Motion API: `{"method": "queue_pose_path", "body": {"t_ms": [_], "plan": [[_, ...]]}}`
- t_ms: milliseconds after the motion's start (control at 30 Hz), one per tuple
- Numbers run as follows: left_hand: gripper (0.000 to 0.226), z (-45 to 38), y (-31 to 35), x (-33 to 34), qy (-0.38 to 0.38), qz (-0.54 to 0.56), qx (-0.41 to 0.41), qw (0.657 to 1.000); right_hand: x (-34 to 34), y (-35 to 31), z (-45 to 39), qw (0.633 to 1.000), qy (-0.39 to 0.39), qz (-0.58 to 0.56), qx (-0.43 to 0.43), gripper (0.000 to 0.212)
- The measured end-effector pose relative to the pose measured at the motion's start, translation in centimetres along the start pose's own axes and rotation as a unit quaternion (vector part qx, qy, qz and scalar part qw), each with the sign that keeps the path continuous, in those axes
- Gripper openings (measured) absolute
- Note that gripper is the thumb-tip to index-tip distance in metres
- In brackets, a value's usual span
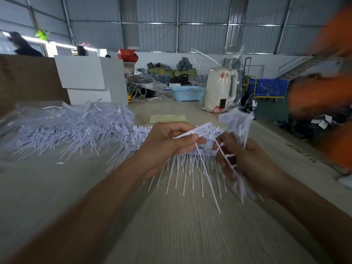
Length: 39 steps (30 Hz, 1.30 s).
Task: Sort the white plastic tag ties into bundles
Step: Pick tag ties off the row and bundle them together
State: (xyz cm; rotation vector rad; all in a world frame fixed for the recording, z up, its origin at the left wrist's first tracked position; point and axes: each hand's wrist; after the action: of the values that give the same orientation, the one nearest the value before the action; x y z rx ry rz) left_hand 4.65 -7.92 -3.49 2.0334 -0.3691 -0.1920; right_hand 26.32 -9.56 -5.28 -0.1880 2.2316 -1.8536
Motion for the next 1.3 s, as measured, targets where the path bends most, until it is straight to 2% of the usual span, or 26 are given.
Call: {"method": "queue_pose_path", "body": {"t_ms": [100,267,333,400,467,567,633,733,800,867,967,1033,1067,1100,1167,1233,1300], "plan": [[0.02,0.1,0.2,0.0,-0.021,0.003,0.008,1.0,-0.8,-1.2,0.1,0.999,0.008,-0.013,-0.035,0.039],[0.018,-0.1,0.4,0.2,-0.019,-0.036,0.021,0.999,-0.5,-1.2,0.2,0.993,0.053,0.097,-0.044,0.034],[0.018,-0.1,0.6,0.3,-0.024,-0.055,0.011,0.998,-0.3,-1.2,0.2,0.994,0.07,0.069,-0.044,0.035],[0.014,0.0,0.8,0.6,-0.034,-0.082,0.01,0.996,0.1,-1.6,0.4,0.999,0.041,-0.006,-0.014,0.04],[0.008,0.1,0.9,1.0,-0.036,-0.118,0.023,0.992,0.8,-1.8,0.8,0.999,0.002,-0.031,0.009,0.043],[0.006,0.3,0.9,1.5,-0.049,-0.175,0.058,0.982,1.6,-1.6,1.0,0.999,0.005,0.037,-0.011,0.041],[0.013,0.3,0.7,1.7,-0.049,-0.164,0.055,0.984,1.7,-1.6,1.2,0.992,0.02,0.11,-0.058,0.039],[0.016,0.4,0.6,2.0,-0.031,-0.072,0.007,0.997,1.4,-1.9,1.2,0.957,0.035,0.225,-0.178,0.037],[0.01,0.2,0.8,2.2,-0.033,-0.013,-0.023,0.999,0.9,-2.3,1.2,0.911,0.054,0.301,-0.278,0.02],[0.018,-0.2,0.9,2.4,-0.032,0.038,-0.056,0.997,0.4,-2.8,1.3,0.852,0.057,0.376,-0.359,0.03],[0.036,-0.4,0.9,2.6,-0.021,0.061,-0.113,0.992,-0.5,-2.5,0.8,0.796,0.029,0.455,-0.398,0.038],[0.036,-0.1,1.0,2.3,-0.06,0.049,-0.136,0.988,-1.7,-2.2,0.4,0.783,0.06,0.469,-0.405,0.032],[0.033,0.1,1.2,1.8,-0.097,0.038,-0.147,0.984,-2.7,-2.3,0.2,0.789,0.107,0.462,-0.39,0.02],[0.029,0.3,1.4,1.2,-0.141,0.016,-0.154,0.978,-4.0,-2.5,0.0,0.812,0.175,0.425,-0.36,0.015],[0.024,0.6,1.6,0.4,-0.2,-0.049,-0.144,0.968,-6.2,-3.3,0.1,0.899,0.275,0.223,-0.257,0.03],[0.018,0.3,1.5,0.5,-0.171,-0.099,-0.107,0.974,-7.1,-3.4,0.2,0.952,0.263,0.058,-0.148,0.039],[0.015,0.0,1.2,1.0,-0.117,-0.127,-0.062,0.983,-6.1,-2.4,-0.2,0.98,0.187,0.051,-0.05,0.041]]}}
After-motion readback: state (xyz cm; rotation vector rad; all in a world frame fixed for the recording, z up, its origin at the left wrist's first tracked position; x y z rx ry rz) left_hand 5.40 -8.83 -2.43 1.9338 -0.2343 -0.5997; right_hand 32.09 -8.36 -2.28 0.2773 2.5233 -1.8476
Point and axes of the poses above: each hand's wrist, its own z-axis away from the middle knuckle, its own x-axis out of the palm, y = z × x, and after that the axes turned 8 degrees about x, right-handed
